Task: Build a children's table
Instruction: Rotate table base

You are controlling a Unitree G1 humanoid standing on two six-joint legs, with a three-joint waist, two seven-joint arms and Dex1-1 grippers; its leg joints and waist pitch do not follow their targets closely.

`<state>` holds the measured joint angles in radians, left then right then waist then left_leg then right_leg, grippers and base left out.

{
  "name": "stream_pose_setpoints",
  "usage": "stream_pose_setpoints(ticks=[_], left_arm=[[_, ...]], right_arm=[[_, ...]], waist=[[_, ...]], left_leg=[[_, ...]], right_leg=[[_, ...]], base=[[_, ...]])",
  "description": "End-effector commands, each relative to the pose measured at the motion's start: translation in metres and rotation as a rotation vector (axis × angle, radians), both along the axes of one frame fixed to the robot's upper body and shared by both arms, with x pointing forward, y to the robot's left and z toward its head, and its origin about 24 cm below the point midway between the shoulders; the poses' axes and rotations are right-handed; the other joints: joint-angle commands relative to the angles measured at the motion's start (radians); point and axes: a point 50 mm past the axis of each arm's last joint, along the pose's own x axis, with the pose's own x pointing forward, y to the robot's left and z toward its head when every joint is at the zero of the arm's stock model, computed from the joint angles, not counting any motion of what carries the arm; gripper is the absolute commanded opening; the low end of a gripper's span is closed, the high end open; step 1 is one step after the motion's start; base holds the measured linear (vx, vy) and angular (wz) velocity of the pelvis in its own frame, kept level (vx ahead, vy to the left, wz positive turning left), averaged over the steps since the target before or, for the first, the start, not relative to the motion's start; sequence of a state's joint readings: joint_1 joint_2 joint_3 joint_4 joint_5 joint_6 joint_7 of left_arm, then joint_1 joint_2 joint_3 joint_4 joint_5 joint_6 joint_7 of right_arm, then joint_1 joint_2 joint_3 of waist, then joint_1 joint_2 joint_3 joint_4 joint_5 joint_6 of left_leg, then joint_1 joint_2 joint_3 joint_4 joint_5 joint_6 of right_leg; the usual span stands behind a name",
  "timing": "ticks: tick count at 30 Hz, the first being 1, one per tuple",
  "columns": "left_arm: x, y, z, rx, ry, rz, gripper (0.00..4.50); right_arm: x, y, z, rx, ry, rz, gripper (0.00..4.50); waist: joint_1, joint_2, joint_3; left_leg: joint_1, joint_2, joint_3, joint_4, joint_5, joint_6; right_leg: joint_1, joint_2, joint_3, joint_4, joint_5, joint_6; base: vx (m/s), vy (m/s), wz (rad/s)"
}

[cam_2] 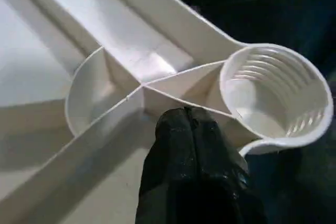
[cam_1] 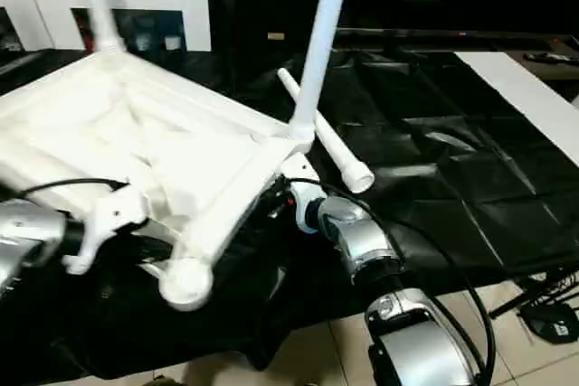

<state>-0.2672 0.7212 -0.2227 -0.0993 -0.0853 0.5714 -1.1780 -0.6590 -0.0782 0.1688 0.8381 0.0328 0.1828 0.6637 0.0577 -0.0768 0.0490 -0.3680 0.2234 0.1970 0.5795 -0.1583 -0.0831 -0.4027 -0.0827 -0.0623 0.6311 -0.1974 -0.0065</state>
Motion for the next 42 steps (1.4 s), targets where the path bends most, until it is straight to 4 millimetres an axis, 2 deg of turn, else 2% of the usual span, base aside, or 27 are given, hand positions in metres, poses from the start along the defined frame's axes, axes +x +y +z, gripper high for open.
stream_pose_setpoints(ticks=[1,9,10,12,13,16,17,18,22,23,27,30,31,33,34,35,36,37,40,41,42], left_arm=[[-0.007,-0.023,-0.005,-0.058,0.027,-0.089,0.0],[0.0,-0.035,-0.009,-0.083,0.001,-0.078,0.0],[0.003,-0.038,-0.009,-0.084,-0.024,-0.07,0.0],[0.006,-0.041,-0.01,-0.084,-0.049,-0.059,0.0],[0.008,-0.042,-0.01,-0.086,-0.057,-0.056,0.0],[0.012,-0.046,-0.009,-0.098,-0.085,-0.048,0.0],[0.013,-0.047,-0.009,-0.097,-0.093,-0.044,0.0],[0.015,-0.047,-0.009,-0.095,-0.108,-0.036,0.0],[0.021,-0.049,-0.008,-0.098,-0.143,-0.022,0.0],[0.024,-0.05,-0.008,-0.099,-0.157,-0.016,0.0],[0.037,-0.052,-0.008,-0.075,-0.212,0.041,0.0],[0.044,-0.049,-0.009,-0.045,-0.25,0.075,0.0],[0.046,-0.048,-0.009,-0.04,-0.258,0.088,0.0],[0.057,-0.042,-0.006,-0.016,-0.307,0.167,0.0],[0.059,-0.04,-0.006,-0.01,-0.319,0.182,0.0],[0.063,-0.037,-0.004,-0.008,-0.34,0.208,0.0],[0.065,-0.037,-0.004,-0.009,-0.349,0.215,0.0],[0.065,-0.036,-0.003,-0.01,-0.352,0.218,0.0],[0.068,-0.035,-0.002,-0.013,-0.369,0.227,0.0],[0.069,-0.035,0.001,-0.035,-0.389,0.233,0.0],[0.069,-0.036,0.008,-0.089,-0.417,0.236,0.0]], right_arm=[[0.001,0.021,0.011,0.034,-0.043,0.085,0.07],[0.005,0.033,0.018,0.061,-0.063,0.117,0.07],[0.006,0.035,0.018,0.058,-0.066,0.117,0.07],[0.007,0.037,0.019,0.054,-0.07,0.112,0.07],[0.007,0.038,0.019,0.056,-0.072,0.112,0.07],[0.008,0.04,0.02,0.061,-0.075,0.115,0.07],[0.008,0.041,0.02,0.062,-0.075,0.117,0.07],[0.008,0.042,0.02,0.065,-0.074,0.122,0.07],[0.005,0.046,0.02,0.09,-0.067,0.159,0.07],[0.004,0.048,0.02,0.1,-0.064,0.175,0.07],[0.0,0.056,0.022,0.128,-0.07,0.235,0.07],[0.001,0.055,0.022,0.119,-0.09,0.219,0.07],[0.002,0.054,0.022,0.115,-0.096,0.206,0.07],[0.012,0.039,0.028,0.117,-0.136,0.093,0.07],[0.016,0.033,0.03,0.123,-0.15,0.056,0.07],[0.022,0.02,0.036,0.134,-0.174,-0.004,0.07],[0.024,0.014,0.038,0.138,-0.185,-0.03,0.07],[0.025,0.012,0.04,0.14,-0.19,-0.041,0.07],[0.029,0.0,0.044,0.152,-0.202,-0.106,0.07],[0.031,-0.009,0.048,0.166,-0.208,-0.158,0.07],[0.032,-0.02,0.053,0.182,-0.218,-0.204,0.07]], waist=[[0.003,0.027,-0.057],[-0.009,0.022,-0.06],[-0.009,0.024,-0.059],[-0.01,0.022,-0.06],[-0.011,0.018,-0.06],[-0.009,0.023,-0.06],[-0.009,0.022,-0.061],[-0.01,0.026,-0.061],[-0.01,0.026,-0.062],[-0.009,0.03,-0.062],[-0.009,0.03,-0.062],[-0.011,0.028,-0.062],[-0.012,0.028,-0.062],[-0.01,0.03,-0.061],[-0.007,0.029,-0.062],[-0.005,0.035,-0.062],[-0.005,0.033,-0.062],[-0.002,0.033,-0.064],[0.007,0.033,-0.064],[0.012,0.038,-0.065],[0.015,0.036,-0.066]], left_leg=[[0.016,0.01,-0.012,-0.073,-0.285,-0.068],[0.015,0.011,-0.009,-0.068,-0.256,-0.052],[0.016,0.011,-0.009,-0.068,-0.257,-0.051],[0.015,0.011,-0.009,-0.068,-0.255,-0.05],[0.014,0.01,-0.009,-0.067,-0.252,-0.046],[0.015,0.011,-0.009,-0.067,-0.246,-0.043],[0.015,0.012,-0.009,-0.066,-0.242,-0.043],[0.014,0.011,-0.009,-0.066,-0.24,-0.043],[0.015,0.01,-0.009,-0.065,-0.241,-0.04],[0.017,0.011,-0.009,-0.066,-0.248,-0.04],[0.018,0.011,-0.01,-0.066,-0.263,-0.042],[0.015,0.011,-0.013,-0.067,-0.273,-0.045],[0.016,0.011,-0.013,-0.067,-0.275,-0.043],[0.018,0.01,-0.012,-0.066,-0.279,-0.042],[0.021,0.011,-0.012,-0.065,-0.28,-0.043],[0.018,0.01,-0.015,-0.066,-0.276,-0.044],[0.018,0.011,-0.014,-0.067,-0.275,-0.045],[0.021,0.012,-0.013,-0.066,-0.27,-0.042],[0.02,0.01,-0.011,-0.064,-0.241,-0.04],[0.023,0.01,-0.01,-0.063,-0.232,-0.04],[0.022,0.01,-0.009,-0.063,-0.227,-0.039]], right_leg=[[0.039,-0.046,0.046,-0.071,-0.179,-0.189],[0.039,-0.045,0.045,-0.068,-0.147,-0.204],[0.039,-0.045,0.046,-0.068,-0.148,-0.205],[0.04,-0.046,0.046,-0.068,-0.151,-0.204],[0.04,-0.045,0.046,-0.069,-0.146,-0.205],[0.04,-0.047,0.046,-0.068,-0.141,-0.204],[0.041,-0.046,0.046,-0.066,-0.132,-0.206],[0.042,-0.046,0.046,-0.065,-0.126,-0.208],[0.042,-0.044,0.045,-0.065,-0.109,-0.213],[0.042,-0.044,0.045,-0.066,-0.111,-0.214],[0.042,-0.044,0.045,-0.067,-0.121,-0.213],[0.044,-0.048,0.045,-0.07,-0.146,-0.207],[0.042,-0.047,0.045,-0.072,-0.151,-0.207],[0.039,-0.045,0.046,-0.073,-0.153,-0.21],[0.039,-0.045,0.046,-0.072,-0.15,-0.212],[0.041,-0.045,0.045,-0.07,-0.146,-0.211],[0.042,-0.044,0.044,-0.071,-0.142,-0.209],[0.04,-0.045,0.045,-0.07,-0.127,-0.211],[0.043,-0.043,0.045,-0.066,-0.087,-0.213],[0.042,-0.042,0.045,-0.064,-0.069,-0.214],[0.044,-0.041,0.045,-0.064,-0.055,-0.212]], base=[[0.0,0.0,0.0],[0.0,0.0,0.0],[0.0,0.0,0.0],[0.0,0.0,0.0],[0.0,0.0,0.0],[0.0,0.0,0.0],[0.0,0.0,0.0],[0.0,0.0,0.0],[0.0,0.0,0.0],[0.0,0.0,0.0],[0.0,0.0,0.0],[0.0,0.0,0.0],[0.0,0.0,0.0],[0.0,0.0,0.0],[0.0,0.0,0.0],[0.0,0.0,0.0],[0.0,0.0,0.0],[0.0,0.0,0.0],[0.0,0.0,0.0],[0.0,0.0,0.0],[0.0,0.0,0.0]])
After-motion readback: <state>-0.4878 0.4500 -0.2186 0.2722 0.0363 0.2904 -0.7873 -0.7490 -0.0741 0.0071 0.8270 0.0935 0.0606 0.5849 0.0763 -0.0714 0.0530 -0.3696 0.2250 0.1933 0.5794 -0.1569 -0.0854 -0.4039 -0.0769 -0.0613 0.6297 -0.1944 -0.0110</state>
